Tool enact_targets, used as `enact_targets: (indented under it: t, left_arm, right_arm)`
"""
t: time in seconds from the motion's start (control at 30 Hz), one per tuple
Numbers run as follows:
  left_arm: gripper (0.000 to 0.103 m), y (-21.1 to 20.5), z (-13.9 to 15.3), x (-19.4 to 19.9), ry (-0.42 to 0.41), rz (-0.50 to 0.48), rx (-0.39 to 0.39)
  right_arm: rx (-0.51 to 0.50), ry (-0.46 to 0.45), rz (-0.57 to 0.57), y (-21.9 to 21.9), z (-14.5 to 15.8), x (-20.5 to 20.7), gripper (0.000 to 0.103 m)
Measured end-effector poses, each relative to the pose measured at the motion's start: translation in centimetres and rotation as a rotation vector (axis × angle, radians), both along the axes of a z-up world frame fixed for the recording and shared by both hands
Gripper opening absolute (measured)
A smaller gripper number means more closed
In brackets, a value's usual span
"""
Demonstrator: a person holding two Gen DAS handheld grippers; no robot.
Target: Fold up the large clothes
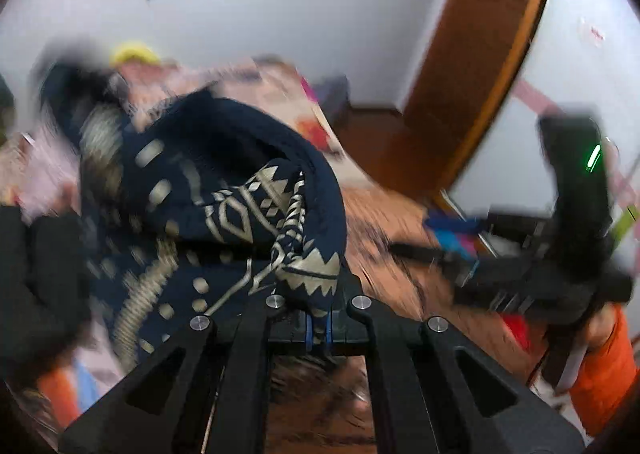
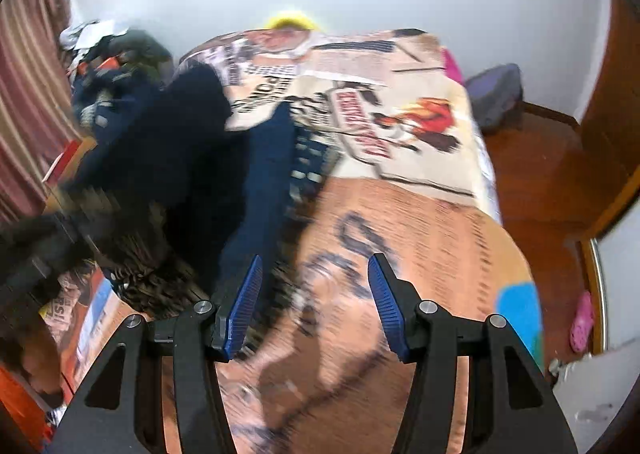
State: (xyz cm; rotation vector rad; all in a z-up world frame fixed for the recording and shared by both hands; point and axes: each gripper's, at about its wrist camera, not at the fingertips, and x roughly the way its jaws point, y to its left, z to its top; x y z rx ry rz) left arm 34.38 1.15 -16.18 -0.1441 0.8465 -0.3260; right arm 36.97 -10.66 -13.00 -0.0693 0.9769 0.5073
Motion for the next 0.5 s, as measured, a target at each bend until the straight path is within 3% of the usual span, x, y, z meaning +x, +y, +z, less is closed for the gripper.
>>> enact_targets:
  t: [0.17,0.3,0.43,0.5]
  left_arm:
    - [0.002,-0.2,-3.7,-0.4,0.135,-0.016,-0.05]
    - [0.005,0.3,-3.0,-1.4,0.117,0.004,-0.019]
    - [0.03,0.5,-1.0,-3.0,0.081,-0.014,0.009]
    - [0.036,0.9,0.2,-4.1,0.057,-0.008,0.02]
  right_arm:
    - [0.016,0.006,-0.007,-1.4,0.1,-0.8,0.051]
    - [0.04,0.004,0.012,-0.9,0.7,-1.6,0.051]
    - [0.066,-0.022,0.04,0.1,2.0,-2.5,0.051]
    - [0.077,-0.036,0.055,0.7,2.5,-2.8,0.051]
